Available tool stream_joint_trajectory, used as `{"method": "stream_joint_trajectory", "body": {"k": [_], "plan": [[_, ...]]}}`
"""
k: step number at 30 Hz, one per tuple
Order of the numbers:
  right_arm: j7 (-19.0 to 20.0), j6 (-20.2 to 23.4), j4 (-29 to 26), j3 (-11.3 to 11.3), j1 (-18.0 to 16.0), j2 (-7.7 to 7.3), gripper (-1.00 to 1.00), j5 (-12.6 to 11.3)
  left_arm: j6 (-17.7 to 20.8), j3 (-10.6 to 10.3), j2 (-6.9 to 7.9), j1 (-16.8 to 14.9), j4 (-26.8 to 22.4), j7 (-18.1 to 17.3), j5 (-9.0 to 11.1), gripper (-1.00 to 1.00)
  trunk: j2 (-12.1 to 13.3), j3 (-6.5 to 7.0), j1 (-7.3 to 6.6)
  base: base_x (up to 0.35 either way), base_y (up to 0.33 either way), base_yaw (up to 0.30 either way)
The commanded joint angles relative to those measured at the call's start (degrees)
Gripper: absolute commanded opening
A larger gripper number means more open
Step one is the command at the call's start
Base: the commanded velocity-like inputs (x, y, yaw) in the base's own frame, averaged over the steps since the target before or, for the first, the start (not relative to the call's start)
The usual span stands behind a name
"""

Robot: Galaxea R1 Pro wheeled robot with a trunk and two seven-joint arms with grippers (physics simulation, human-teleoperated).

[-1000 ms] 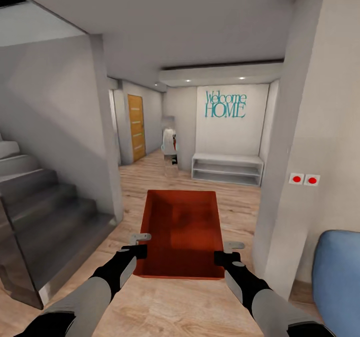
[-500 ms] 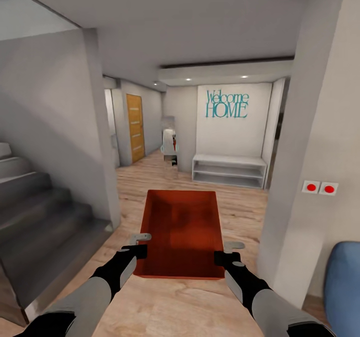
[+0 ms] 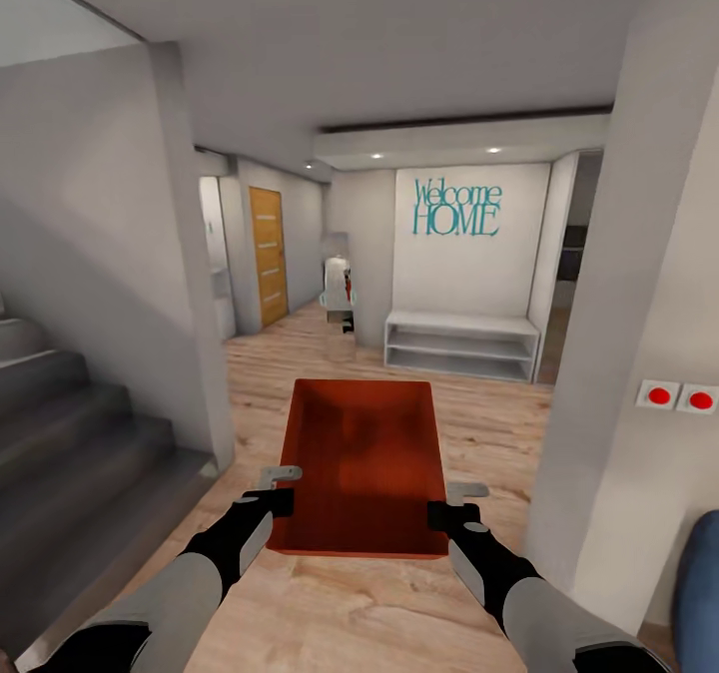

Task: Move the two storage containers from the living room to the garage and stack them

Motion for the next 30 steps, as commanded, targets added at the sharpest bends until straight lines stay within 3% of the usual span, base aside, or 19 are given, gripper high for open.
{"method": "stream_joint_trajectory", "body": {"k": [1,30], "plan": [[-0.82,-0.07,0.19,-0.26,-0.01,-0.07,-1.0,-0.64,0.03,0.74,0.62,-0.02,-0.33,0.59,-1.42,-1.0,-0.04,-0.02,0.05,0.322,0.0,0.0],[-0.9,-0.23,0.19,-0.26,-0.01,-0.07,-1.0,-0.64,0.05,0.76,0.69,-0.02,-0.23,0.59,-1.42,-1.0,-0.04,-0.02,0.05,0.323,0.0,0.0]]}}
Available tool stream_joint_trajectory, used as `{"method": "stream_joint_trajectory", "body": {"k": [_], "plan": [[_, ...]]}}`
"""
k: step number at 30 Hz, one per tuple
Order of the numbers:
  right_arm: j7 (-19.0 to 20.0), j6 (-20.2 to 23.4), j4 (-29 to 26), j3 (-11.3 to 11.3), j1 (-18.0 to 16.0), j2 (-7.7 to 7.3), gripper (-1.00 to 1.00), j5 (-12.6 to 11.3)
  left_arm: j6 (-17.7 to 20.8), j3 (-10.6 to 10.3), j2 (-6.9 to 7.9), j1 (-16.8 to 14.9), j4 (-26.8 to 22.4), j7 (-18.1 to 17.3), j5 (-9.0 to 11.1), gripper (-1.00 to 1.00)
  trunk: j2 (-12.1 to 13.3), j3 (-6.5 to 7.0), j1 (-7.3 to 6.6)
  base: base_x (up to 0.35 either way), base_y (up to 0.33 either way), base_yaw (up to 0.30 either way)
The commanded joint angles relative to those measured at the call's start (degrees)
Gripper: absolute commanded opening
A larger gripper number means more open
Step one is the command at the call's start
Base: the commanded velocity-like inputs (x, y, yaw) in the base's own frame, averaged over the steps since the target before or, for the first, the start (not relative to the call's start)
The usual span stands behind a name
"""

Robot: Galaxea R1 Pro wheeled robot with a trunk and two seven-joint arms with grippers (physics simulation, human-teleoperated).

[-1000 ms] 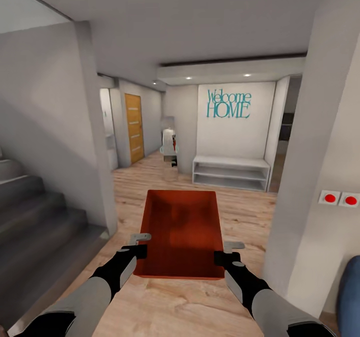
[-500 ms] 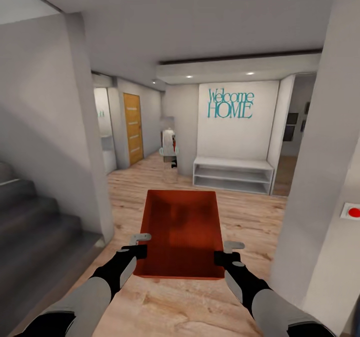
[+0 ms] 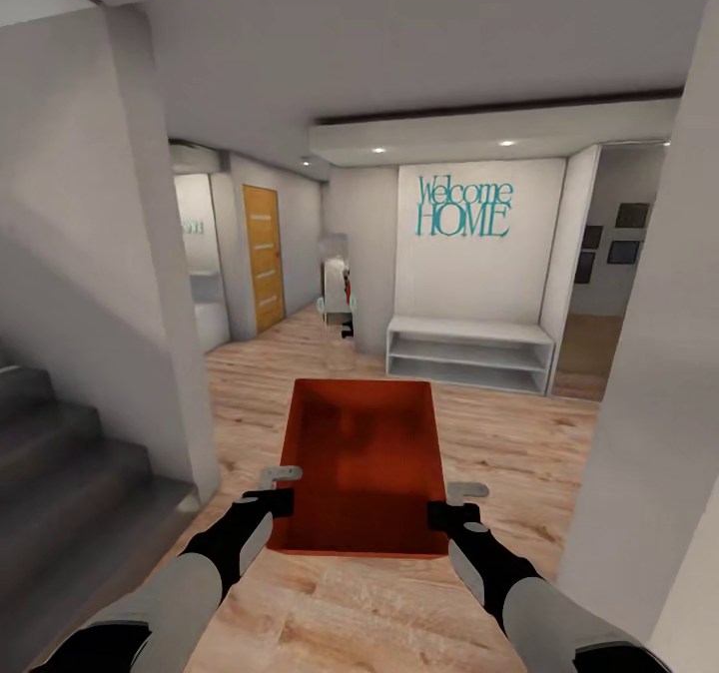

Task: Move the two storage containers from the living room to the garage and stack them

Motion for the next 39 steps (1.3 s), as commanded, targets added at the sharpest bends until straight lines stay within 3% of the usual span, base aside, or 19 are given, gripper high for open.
{"method": "stream_joint_trajectory", "body": {"k": [1,8,16,39], "plan": [[-0.88,-0.1,0.18,-0.31,-0.01,-0.07,-1.0,-0.63,0.4,0.69,0.69,-0.02,-0.38,0.65,-1.39,-1.0,-0.04,-0.02,0.05,0.323,0.0,0.0],[-0.87,-0.11,0.18,-0.31,-0.01,-0.07,-1.0,-0.63,0.4,0.69,0.69,-0.02,-0.38,0.65,-1.28,-1.0,-0.04,-0.02,0.05,0.323,0.0,0.0],[-0.87,-0.11,0.18,-0.31,-0.01,-0.07,-1.0,-0.63,0.4,0.69,0.69,-0.02,-0.38,0.65,0.37,-1.0,-0.04,-0.02,0.05,0.323,0.0,0.0],[-0.83,-0.05,0.18,-0.31,-0.01,-0.07,-1.0,-0.63,0.4,0.69,0.69,-0.02,-0.38,0.65,0.48,-1.0,-0.04,-0.02,0.05,0.323,0.0,0.0]]}}
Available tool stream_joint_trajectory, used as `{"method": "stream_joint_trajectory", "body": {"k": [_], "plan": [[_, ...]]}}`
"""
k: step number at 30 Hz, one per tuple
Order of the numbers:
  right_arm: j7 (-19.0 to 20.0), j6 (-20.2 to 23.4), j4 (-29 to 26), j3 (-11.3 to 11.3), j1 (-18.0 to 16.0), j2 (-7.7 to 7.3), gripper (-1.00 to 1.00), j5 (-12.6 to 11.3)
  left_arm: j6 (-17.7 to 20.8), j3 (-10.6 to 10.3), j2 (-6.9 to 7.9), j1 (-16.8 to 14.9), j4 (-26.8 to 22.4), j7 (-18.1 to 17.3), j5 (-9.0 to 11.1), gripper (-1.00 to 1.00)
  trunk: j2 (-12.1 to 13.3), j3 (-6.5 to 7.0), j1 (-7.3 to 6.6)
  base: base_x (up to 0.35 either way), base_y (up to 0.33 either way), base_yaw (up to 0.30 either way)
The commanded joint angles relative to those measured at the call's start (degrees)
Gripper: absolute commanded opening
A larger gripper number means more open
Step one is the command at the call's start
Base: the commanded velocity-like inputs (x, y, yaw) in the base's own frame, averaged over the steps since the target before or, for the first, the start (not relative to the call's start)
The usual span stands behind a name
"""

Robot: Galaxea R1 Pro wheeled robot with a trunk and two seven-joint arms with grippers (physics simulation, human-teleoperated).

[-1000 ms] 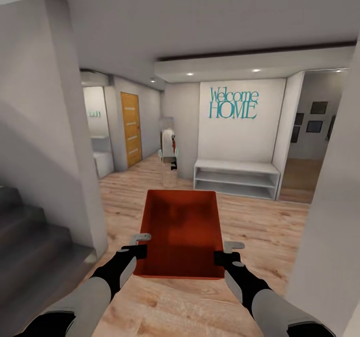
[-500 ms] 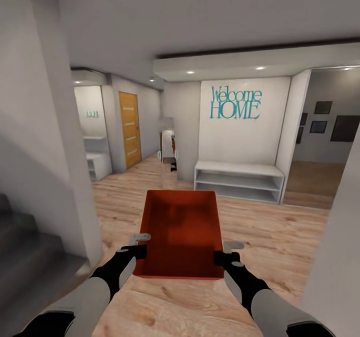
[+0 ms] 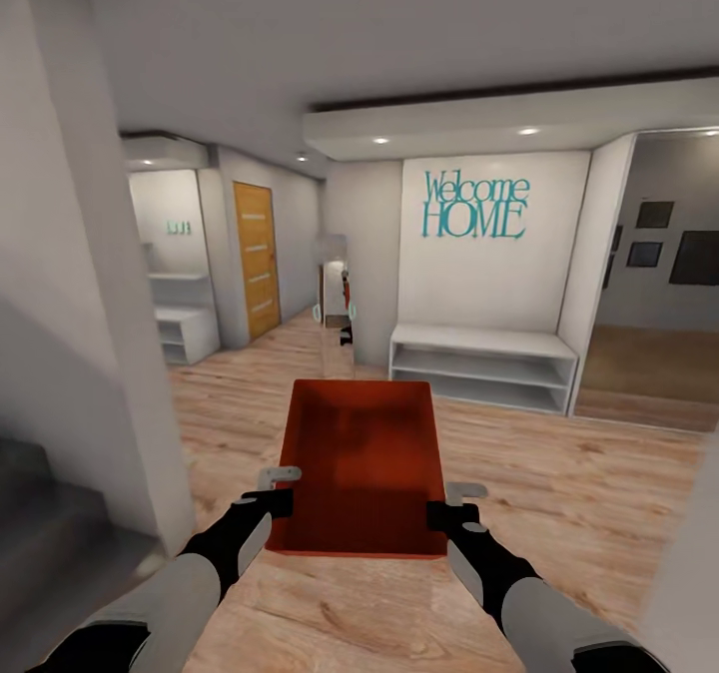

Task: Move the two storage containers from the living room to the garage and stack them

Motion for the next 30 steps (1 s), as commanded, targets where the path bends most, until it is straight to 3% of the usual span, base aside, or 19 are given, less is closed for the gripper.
{"method": "stream_joint_trajectory", "body": {"k": [1,30], "plan": [[-0.48,-0.02,0.11,-0.52,0.01,-0.29,-1.0,-0.52,0.44,1.79,0.34,-0.03,-0.57,0.59,-1.09,-1.0,-0.04,-0.02,0.05,0.323,0.0,0.0],[-0.42,0.05,0.17,-0.52,0.01,-0.32,-1.0,-0.52,0.39,1.78,0.34,-0.03,-0.64,0.59,-1.05,-1.0,-0.04,-0.02,0.05,0.323,0.0,0.001]]}}
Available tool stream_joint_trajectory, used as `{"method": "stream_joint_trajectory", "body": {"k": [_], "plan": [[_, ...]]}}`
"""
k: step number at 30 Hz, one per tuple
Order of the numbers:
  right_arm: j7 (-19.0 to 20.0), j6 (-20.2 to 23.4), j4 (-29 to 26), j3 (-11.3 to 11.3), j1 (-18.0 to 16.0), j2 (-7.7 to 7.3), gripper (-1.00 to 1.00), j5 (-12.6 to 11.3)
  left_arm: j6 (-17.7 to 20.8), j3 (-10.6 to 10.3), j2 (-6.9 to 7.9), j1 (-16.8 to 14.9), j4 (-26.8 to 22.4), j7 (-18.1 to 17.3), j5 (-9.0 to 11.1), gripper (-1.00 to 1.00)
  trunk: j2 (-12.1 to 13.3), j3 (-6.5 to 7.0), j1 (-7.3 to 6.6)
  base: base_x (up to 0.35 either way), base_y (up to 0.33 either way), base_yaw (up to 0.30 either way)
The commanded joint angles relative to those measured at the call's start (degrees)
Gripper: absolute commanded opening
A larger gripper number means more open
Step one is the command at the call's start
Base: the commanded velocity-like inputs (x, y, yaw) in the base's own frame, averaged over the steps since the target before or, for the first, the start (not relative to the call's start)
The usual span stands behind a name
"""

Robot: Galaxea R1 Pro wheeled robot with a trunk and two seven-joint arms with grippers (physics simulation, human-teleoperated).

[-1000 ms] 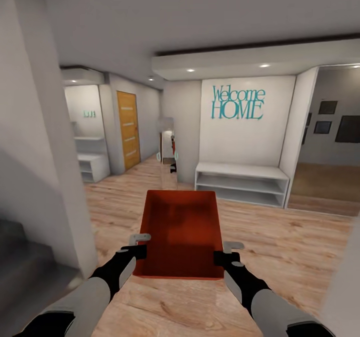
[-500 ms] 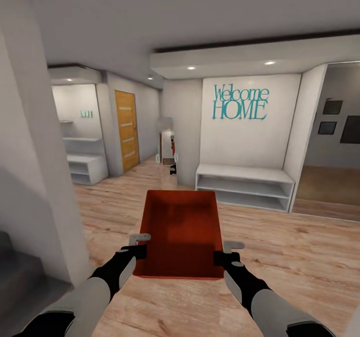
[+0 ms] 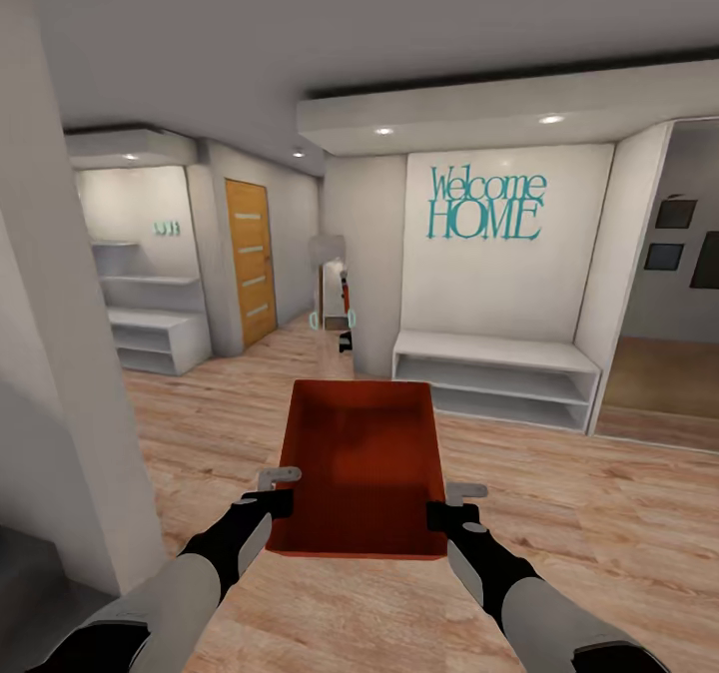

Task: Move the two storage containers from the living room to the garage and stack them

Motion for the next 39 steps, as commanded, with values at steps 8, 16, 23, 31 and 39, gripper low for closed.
{"method": "stream_joint_trajectory", "body": {"k": [8,16,23,31,39], "plan": [[-0.47,0.1,0.11,-0.56,0.01,-0.33,-1.0,-0.53,0.43,1.67,0.38,-0.02,-0.86,0.57,-0.99,-1.0,-0.04,-0.02,0.05,0.323,0.0,0.184],[-0.51,-0.07,0.11,-0.56,0.01,-0.34,-1.0,-0.53,0.43,1.68,0.38,-0.02,-0.86,0.57,-0.97,-1.0,-0.04,-0.02,0.05,0.323,0.0,0.124],[-0.47,-0.13,0.1,-0.58,0.01,-0.35,-1.0,-0.53,0.42,1.67,0.38,-0.02,-0.86,0.57,-0.97,-1.0,-0.04,-0.02,0.05,0.323,0.0,0.007],[-0.55,-0.1,0.11,-0.56,0.01,-0.33,-1.0,-0.53,0.39,1.68,0.38,-0.02,-1.0,0.57,-0.97,-1.0,-0.04,-0.02,0.05,0.323,0.0,0.003],[-0.55,-0.07,0.09,-0.63,0.01,-0.47,-1.0,-0.55,0.41,1.68,0.38,-0.02,-1.03,0.57,-0.97,-1.0,-0.04,-0.02,0.05,0.323,0.0,0.175]]}}
